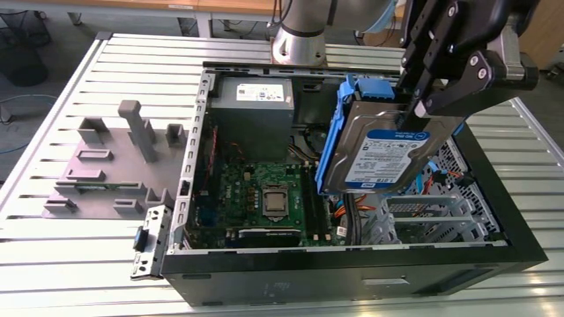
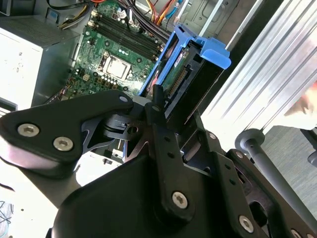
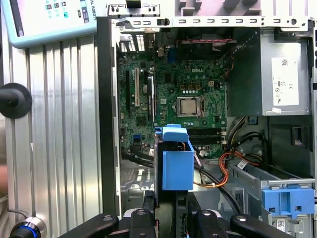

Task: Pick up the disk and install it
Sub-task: 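Pick up the disk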

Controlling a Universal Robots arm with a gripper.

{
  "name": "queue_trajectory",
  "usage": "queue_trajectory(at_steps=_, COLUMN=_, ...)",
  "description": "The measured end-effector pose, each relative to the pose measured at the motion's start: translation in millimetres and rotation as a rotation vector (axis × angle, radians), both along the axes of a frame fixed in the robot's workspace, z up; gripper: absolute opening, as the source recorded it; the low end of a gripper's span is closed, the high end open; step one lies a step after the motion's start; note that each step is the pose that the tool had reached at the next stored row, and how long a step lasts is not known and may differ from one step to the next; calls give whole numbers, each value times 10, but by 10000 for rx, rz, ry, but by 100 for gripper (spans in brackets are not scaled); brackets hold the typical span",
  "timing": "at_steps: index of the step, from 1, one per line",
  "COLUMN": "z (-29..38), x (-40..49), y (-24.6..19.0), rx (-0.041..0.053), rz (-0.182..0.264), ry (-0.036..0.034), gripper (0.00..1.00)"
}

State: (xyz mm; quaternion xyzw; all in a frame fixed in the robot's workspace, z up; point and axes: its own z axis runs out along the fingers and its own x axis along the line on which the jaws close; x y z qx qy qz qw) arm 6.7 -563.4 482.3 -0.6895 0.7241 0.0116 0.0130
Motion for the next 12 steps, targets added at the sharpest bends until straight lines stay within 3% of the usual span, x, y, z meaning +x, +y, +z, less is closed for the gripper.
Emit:
queue_trajectory(at_steps=2, z=0, x=0, y=-31, rx=-1, rz=0, ry=0, gripper=35)
queue_trajectory(at_steps=12, z=0, x=21, y=-32, rx=0, rz=0, ry=0, gripper=35)
